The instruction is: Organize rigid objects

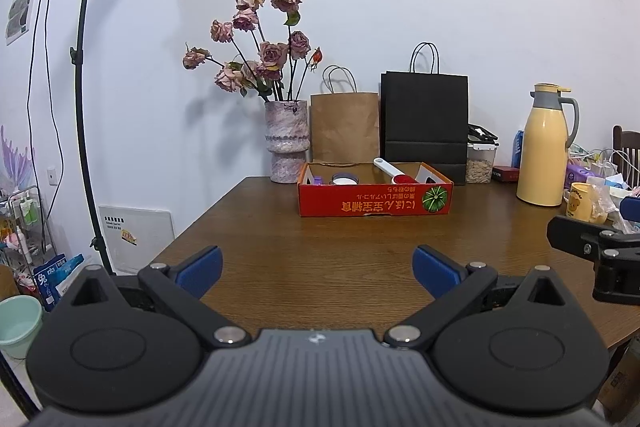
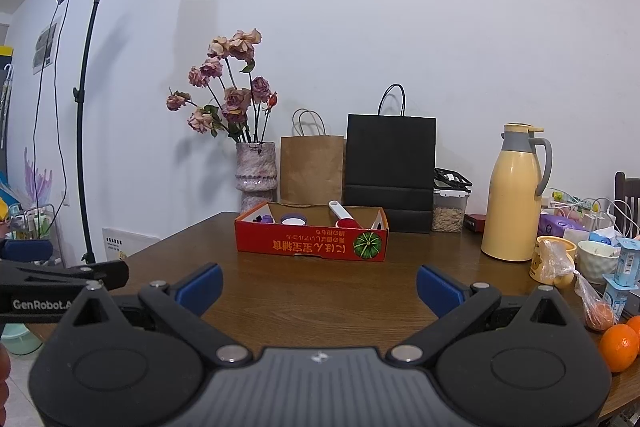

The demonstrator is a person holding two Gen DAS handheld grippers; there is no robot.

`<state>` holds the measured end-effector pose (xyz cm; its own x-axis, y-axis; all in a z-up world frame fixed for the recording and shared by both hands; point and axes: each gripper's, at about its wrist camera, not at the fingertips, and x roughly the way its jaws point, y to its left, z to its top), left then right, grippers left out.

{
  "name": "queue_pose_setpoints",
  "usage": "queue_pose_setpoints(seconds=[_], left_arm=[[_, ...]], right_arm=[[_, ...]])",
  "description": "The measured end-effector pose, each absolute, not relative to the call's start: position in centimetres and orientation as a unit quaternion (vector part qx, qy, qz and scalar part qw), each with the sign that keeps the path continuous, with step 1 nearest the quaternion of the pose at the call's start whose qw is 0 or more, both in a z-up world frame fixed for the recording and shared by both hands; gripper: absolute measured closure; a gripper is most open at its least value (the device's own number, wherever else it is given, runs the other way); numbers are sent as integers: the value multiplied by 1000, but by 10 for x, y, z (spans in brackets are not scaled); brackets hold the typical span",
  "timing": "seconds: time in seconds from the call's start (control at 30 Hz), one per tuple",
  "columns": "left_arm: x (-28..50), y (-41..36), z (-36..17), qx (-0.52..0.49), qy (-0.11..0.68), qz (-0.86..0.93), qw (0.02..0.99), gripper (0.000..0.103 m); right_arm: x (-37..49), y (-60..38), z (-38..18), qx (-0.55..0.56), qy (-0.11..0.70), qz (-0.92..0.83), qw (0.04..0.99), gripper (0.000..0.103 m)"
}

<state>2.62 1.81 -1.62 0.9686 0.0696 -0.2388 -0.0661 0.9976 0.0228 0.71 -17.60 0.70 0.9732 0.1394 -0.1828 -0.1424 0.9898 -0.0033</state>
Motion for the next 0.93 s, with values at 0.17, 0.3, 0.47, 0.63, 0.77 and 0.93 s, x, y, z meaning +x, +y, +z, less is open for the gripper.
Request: queue_pose_setpoints(seconds=[0.17, 0.3, 0.47, 0.63, 0.77, 0.93], left_arm=[[26, 17, -16, 8, 120, 34, 992, 0], [26, 16, -15, 9, 120, 34, 992, 0], [27, 15, -14, 10, 120, 35, 992, 0], [28, 16, -15, 10, 122, 30, 992, 0], [29, 17, -15, 9, 122, 28, 992, 0], [35, 16, -16, 14, 125, 32, 992, 0]], right_arm=[[7, -176, 7, -8, 92, 71, 993, 0], [7, -176, 7, -8, 92, 71, 993, 0], [7, -176, 7, -8, 92, 71, 993, 0], [7, -176, 5, -9, 93, 72, 993, 0], [7, -176, 2, -9, 95, 72, 993, 0], [13, -177, -2, -9, 97, 75, 992, 0]])
